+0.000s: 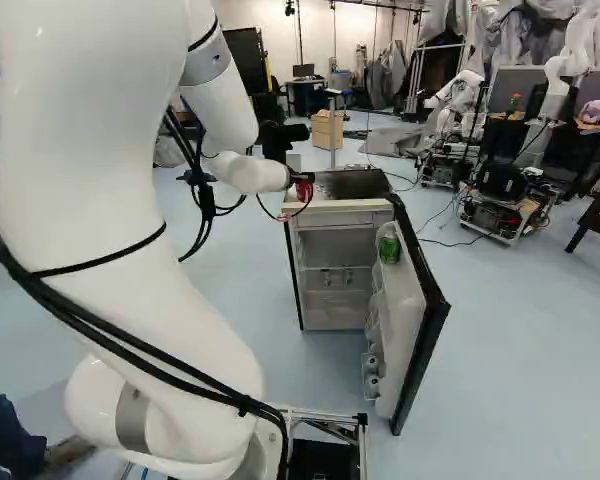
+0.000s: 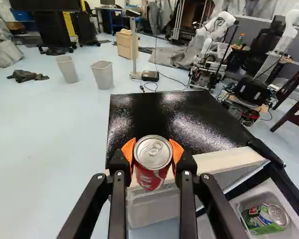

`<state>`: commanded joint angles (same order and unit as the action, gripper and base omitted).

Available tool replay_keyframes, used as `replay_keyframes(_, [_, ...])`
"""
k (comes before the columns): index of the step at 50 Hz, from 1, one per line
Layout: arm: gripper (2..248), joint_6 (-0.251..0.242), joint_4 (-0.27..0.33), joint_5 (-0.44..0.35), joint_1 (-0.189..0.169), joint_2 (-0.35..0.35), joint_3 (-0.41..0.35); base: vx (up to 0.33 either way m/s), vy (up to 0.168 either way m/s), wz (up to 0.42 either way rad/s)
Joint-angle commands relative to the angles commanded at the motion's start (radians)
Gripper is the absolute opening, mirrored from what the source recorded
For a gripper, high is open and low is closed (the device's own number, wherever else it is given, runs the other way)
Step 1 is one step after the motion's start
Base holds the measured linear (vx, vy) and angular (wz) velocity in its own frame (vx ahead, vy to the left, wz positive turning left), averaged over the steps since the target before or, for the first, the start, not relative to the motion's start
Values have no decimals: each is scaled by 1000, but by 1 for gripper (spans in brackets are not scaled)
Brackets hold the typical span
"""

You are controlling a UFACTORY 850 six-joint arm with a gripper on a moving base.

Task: Grab a drink from the fridge

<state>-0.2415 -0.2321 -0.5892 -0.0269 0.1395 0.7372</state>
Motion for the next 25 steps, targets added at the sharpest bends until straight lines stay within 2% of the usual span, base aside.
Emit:
replay_keyframes(10, [98, 0, 24, 30, -11, 24, 27, 0, 0, 0])
replay_keyframes(25, [98, 0, 29, 37, -25, 63, 70, 0, 0, 0])
